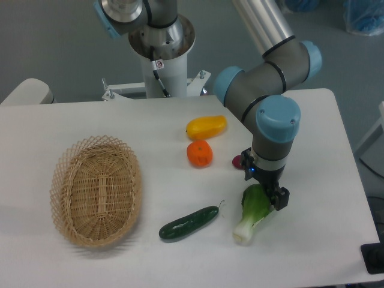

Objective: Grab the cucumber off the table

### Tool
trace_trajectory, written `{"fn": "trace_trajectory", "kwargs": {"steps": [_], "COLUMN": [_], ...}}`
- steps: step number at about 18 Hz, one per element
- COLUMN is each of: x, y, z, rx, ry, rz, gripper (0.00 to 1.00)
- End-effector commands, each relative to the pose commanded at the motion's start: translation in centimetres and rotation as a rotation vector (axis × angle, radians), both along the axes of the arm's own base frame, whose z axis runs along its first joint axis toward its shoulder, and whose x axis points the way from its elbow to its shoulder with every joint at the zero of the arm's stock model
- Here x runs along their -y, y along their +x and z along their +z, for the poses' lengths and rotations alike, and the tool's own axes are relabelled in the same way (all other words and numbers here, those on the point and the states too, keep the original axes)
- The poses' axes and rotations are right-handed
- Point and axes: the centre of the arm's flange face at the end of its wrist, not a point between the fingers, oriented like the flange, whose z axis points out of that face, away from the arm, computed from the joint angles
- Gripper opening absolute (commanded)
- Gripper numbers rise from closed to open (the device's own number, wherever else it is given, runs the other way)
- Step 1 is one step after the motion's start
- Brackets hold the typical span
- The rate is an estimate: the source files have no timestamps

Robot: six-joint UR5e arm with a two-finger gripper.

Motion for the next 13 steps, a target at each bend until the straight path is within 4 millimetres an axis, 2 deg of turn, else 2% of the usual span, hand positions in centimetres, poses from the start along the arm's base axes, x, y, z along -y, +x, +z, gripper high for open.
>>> {"fn": "trace_trajectory", "kwargs": {"steps": [7, 10, 13], "x": [0.3, 0.6, 1.7], "y": [-0.2, 0.3, 1.3], "z": [-0.4, -0.4, -1.0], "rx": [0.007, 0.013, 0.029], "ry": [-0.004, -0.001, -0.009], "rz": [0.009, 0.021, 0.025], "gripper": [1.0, 1.0, 1.0]}}
